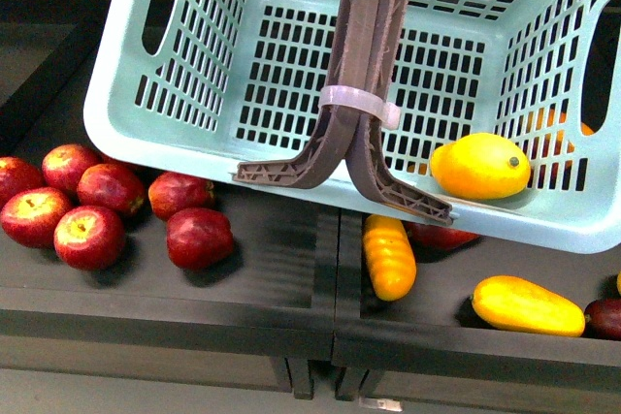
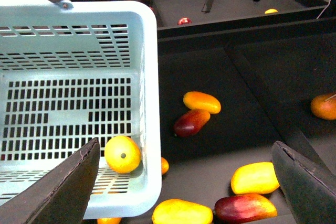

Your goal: Pick mango and avocado into basket

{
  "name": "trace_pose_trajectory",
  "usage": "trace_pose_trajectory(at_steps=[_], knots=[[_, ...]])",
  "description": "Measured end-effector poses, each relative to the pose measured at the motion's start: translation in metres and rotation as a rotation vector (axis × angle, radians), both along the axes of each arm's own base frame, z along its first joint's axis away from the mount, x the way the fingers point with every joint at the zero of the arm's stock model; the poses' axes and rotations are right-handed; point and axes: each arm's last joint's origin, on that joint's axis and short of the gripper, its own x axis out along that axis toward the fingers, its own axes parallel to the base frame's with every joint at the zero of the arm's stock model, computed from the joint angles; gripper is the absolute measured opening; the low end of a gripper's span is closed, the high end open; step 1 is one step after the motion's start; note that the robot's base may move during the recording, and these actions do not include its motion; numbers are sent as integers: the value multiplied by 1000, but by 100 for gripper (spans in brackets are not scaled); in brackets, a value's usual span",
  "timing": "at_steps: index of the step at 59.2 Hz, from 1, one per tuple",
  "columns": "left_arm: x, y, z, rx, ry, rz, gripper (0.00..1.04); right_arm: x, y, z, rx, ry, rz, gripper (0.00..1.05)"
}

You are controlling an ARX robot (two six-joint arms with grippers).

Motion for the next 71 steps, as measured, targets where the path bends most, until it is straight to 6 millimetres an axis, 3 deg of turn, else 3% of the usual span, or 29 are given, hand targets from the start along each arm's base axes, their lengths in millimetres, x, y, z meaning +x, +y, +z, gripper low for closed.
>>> trace_pose_trajectory(at_steps=[71], knots=[[1, 1, 0, 6, -4, 15, 4, -2, 1, 1, 12, -9, 1, 96]])
